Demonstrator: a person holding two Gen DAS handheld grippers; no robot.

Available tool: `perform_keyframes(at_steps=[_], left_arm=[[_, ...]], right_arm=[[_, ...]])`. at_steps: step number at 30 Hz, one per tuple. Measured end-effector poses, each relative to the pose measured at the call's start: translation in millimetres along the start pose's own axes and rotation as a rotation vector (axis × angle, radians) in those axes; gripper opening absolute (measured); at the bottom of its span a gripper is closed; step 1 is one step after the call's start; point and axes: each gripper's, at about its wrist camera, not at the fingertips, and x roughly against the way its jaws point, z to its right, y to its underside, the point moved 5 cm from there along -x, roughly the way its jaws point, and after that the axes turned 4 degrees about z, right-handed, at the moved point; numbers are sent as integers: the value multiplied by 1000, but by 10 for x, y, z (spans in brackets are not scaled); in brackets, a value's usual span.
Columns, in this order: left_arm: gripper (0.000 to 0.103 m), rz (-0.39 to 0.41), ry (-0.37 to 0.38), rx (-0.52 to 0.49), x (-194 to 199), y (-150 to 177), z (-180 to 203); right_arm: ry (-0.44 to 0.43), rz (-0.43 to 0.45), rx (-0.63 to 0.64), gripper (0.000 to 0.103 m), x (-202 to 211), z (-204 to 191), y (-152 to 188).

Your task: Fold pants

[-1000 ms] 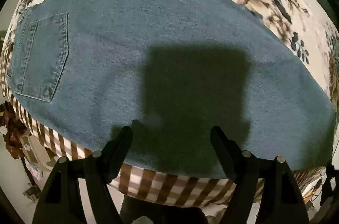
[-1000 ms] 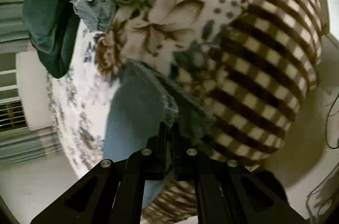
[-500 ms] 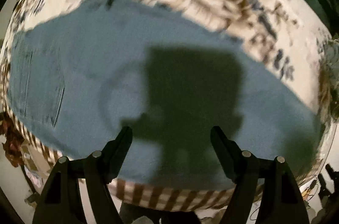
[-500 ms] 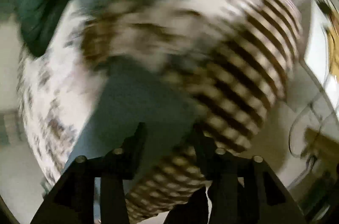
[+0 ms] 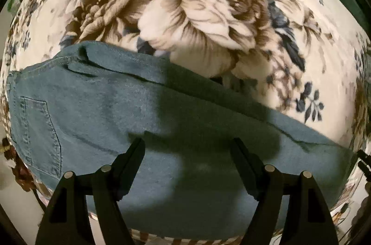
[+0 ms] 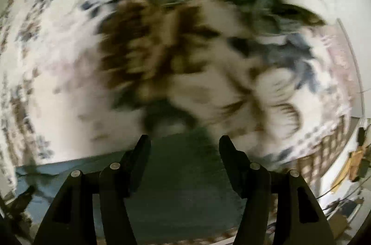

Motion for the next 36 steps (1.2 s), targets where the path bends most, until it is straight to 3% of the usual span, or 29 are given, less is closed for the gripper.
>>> perform_keyframes(at_steps=[3, 5, 6, 7, 9, 16, 21, 23, 25, 27, 28, 31, 34, 36], left_arm=[[75, 0, -8, 5, -41, 77, 2], [75, -8, -22, 13, -93, 138, -25], [75, -14, -25, 17, -119, 158, -38], [75, -23, -30, 26, -141, 186, -54], [75, -23, -39, 27, -164, 241, -92], [75, 6, -75, 9, -152, 576, -237], [75, 32, -68, 18, -96, 733, -280], [75, 48, -48, 20, 26, 784, -294], [75, 66, -46, 8, 85, 737, -293], [75, 74, -62, 1, 66, 655, -280], [75, 65, -71, 6, 53, 634, -287], [75, 70, -33, 12, 127, 563, -255], [75, 72, -55, -39, 35, 486, -202], [84, 52, -70, -34, -195, 339, -190]], right_arm=[[-65, -53, -11, 64, -139, 143, 55], [-85, -46, -2, 57, -191, 186, 79], [-70, -9, 7, 29, -168, 224, 81], [-36, 44, 26, 8, -114, 272, 90], [-49, 145, 25, 6, 99, 354, 122], [-108, 441, -14, 5, 932, 587, 476], [-125, 484, -36, 5, 913, 269, 562], [-126, 463, -31, 5, 793, 156, 546], [-107, 360, -44, 6, 542, 129, 443], [-106, 183, -68, 23, 162, 160, 411], [-117, 144, -81, 31, 90, 189, 425], [-180, 140, -152, 43, 164, 358, 567], [-231, 140, -201, 45, 285, 483, 808], [-243, 124, -237, 45, 274, 562, 985]])
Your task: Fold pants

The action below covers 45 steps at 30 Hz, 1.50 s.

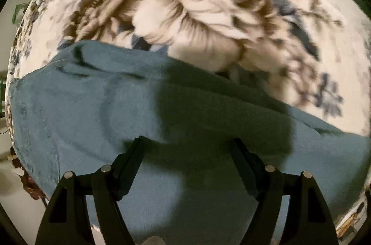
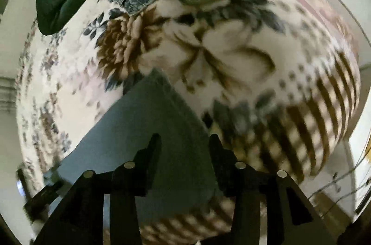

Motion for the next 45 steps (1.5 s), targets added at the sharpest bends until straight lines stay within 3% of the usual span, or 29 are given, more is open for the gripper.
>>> perform_keyframes(at_steps=[5, 12, 13, 15, 16, 20, 23, 26, 28, 29, 32, 36, 40, 43, 45], left_arm=[[89, -5, 42, 57, -37, -43, -118], [89, 5, 77, 31, 429, 407, -361], [89, 13, 67, 22, 503, 563, -390], [89, 30, 53, 13, 646, 825, -492], [89, 32, 34, 10, 683, 973, -525], [89, -3, 33, 46, 717, 1462, -577], [89, -7, 23, 85, 732, 1759, -595], [89, -20, 34, 128, 748, 2024, -543], [89, -14, 47, 145, 766, 2140, -450], [89, -7, 55, 148, 829, 2229, -386], [89, 11, 114, 167, 828, 2316, -148], [89, 50, 245, 208, 765, 2400, 52], [89, 88, 254, 207, 575, 2515, 98], [103, 125, 288, 180, 445, 2611, -12], [103, 130, 257, 144, 400, 2691, -2]], right_arm=[[-53, -19, -182, 45, 21, 342, 343], [-194, -13, -373, 45, -264, 505, 395], [-200, 1, -380, 45, -281, 512, 355], [-176, 54, -358, 14, -268, 491, 304], [-149, 69, -326, 9, -227, 462, 289], [-103, 112, -210, 8, 30, 352, 294], [-89, 78, -160, 8, 68, 403, 324], [-130, -40, -172, 16, -96, 570, 357], [-212, -92, -222, 43, -116, 696, 398], [-251, -91, -232, 51, -90, 746, 416], [-328, -115, -237, 54, -105, 790, 474], [-486, -176, -310, 54, -426, 727, 588], [-652, -39, -395, 54, -577, 648, 501], [-765, 24, -431, 53, -640, 542, 414], [-754, 30, -418, 54, -764, 454, 368]])
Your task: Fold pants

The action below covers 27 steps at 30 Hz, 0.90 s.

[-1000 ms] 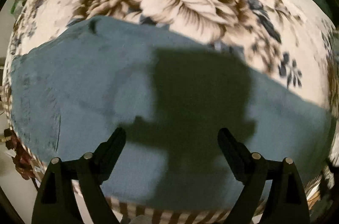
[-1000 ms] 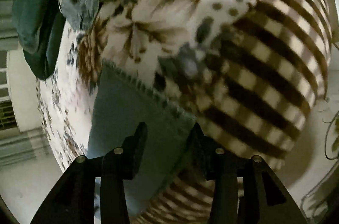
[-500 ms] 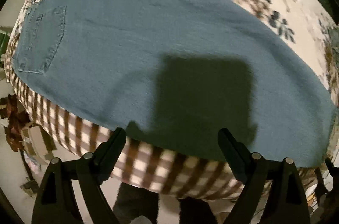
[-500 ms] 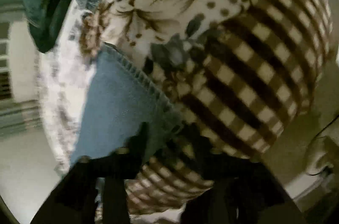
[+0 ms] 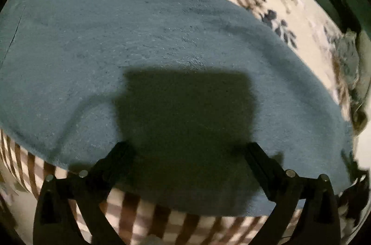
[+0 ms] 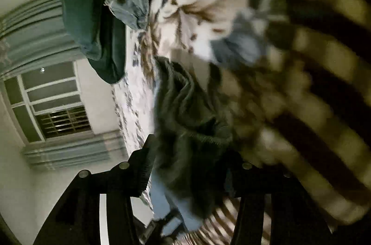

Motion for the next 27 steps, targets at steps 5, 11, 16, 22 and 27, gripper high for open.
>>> perform_keyframes(at_steps=[5, 11, 16, 22, 27], left_arm=[[103, 3, -87, -72, -53, 212, 145], [103, -1, -53, -58, 234, 118, 112], [103, 58, -26, 43, 790, 133, -492], [103, 121, -63, 165, 1195, -525, -1373], [103, 154, -98, 249, 1086, -811, -1834]], right_arm=[[78, 11, 55, 20, -209, -122, -34], [130, 57, 218, 15, 65, -902, 146], [143, 49, 427, 15, 81, -1938, 769], [185, -11, 647, 14, -576, -2736, 1942], [232, -175, 756, 14, -1497, -2634, 3091]])
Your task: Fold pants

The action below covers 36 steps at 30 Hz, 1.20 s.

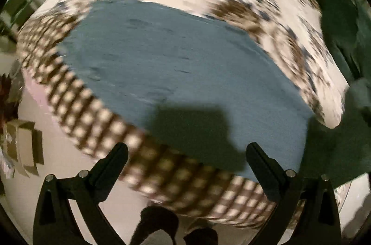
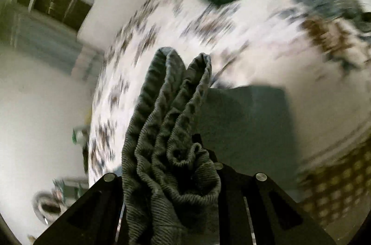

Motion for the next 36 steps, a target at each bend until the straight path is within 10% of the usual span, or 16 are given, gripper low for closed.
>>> perform_keyframes(at_steps=[8, 12, 17, 26, 31, 32, 36], left_arm=[[103, -19, -50, 64, -301, -77, -724], [103, -17, -58, 101, -291, -122, -887], [103, -5, 26, 143, -243, -355, -709], [103, -112, 86, -36, -899, -718, 344], [77, -195, -33, -198, -1435, -690, 588], [47, -149, -46, -224, -1388, -716, 604], [1, -64, -90, -291, -1164, -722, 607]], right_arm=[[85, -239, 215, 14, -1517, -628, 1275], [136, -338, 277, 36, -1719, -725, 1553], [-65, -392, 114, 72, -1264, -609, 1203], [219, -303, 49, 82, -671, 669, 626], [297, -391, -12, 97, -795, 1044, 688], [315, -405, 2, 97, -820, 1071, 711], [326, -409, 52, 97, -858, 1006, 729]])
